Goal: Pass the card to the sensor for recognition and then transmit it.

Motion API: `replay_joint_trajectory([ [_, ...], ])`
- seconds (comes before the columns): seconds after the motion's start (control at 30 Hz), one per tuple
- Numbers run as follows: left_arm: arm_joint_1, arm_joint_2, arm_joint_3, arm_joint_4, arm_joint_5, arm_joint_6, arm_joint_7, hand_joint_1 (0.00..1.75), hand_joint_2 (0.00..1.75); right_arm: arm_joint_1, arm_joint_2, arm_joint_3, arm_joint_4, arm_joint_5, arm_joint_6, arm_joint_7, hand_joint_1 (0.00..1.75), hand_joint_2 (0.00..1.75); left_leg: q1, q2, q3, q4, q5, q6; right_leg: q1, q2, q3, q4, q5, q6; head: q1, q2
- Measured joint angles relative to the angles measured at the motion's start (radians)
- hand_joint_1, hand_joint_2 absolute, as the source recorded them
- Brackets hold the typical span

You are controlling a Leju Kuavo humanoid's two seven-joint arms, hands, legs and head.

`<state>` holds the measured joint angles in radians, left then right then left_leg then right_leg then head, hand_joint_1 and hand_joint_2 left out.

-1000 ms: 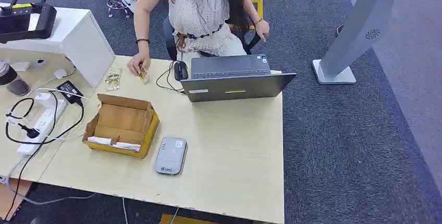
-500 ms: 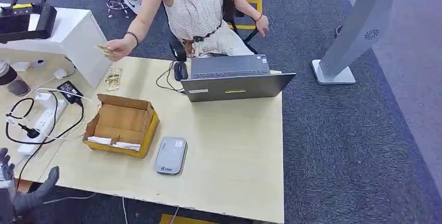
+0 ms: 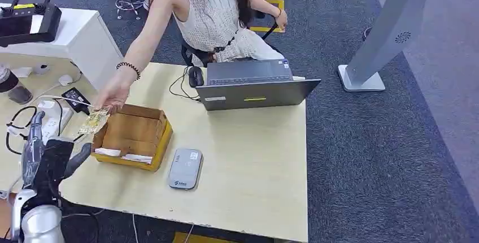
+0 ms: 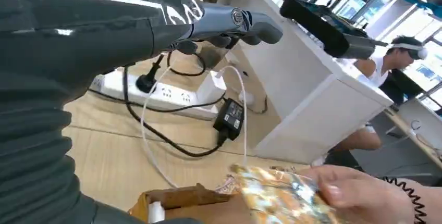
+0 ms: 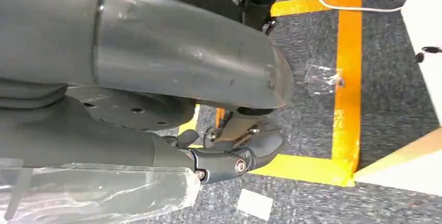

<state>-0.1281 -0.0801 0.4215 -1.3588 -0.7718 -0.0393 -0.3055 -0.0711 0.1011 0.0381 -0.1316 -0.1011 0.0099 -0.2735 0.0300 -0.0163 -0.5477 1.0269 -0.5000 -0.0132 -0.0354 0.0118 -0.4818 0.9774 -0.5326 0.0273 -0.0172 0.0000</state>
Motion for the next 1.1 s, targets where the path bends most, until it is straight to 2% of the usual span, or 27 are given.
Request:
replay_joint_trajectory([
  [0.6,-0.183,0.128,-0.301,0.117,-0.465,0.175,0.288,0.0,1.75,-0.059,0.0,0.02,-0.026,0.059,-0.031,-0.001,0.0,0.0,0.0,0.0,-0.001,0.001,0.001,0.001,0.0,0.001,-0.001,0.0,0.002,0.001,0.0,0.0],
  [0.93,-0.254,0.193,-0.452,0.15,-0.741,0.256,0.455,0.0,1.75,-0.076,-0.006,0.02,-0.033,0.088,-0.051,0.026,0.0,0.0,0.0,0.005,-0.002,0.001,0.002,0.0,0.0,0.006,-0.003,0.001,0.004,0.002,0.0,0.0],
  [1.1,-0.26,0.209,-0.485,0.15,-0.765,0.264,0.488,0.0,1.75,-0.089,-0.008,0.019,-0.033,0.092,-0.054,0.043,0.0,0.0,0.0,0.005,-0.002,0.001,0.003,0.001,0.0,0.006,-0.004,0.001,0.005,0.002,0.0,0.0],
])
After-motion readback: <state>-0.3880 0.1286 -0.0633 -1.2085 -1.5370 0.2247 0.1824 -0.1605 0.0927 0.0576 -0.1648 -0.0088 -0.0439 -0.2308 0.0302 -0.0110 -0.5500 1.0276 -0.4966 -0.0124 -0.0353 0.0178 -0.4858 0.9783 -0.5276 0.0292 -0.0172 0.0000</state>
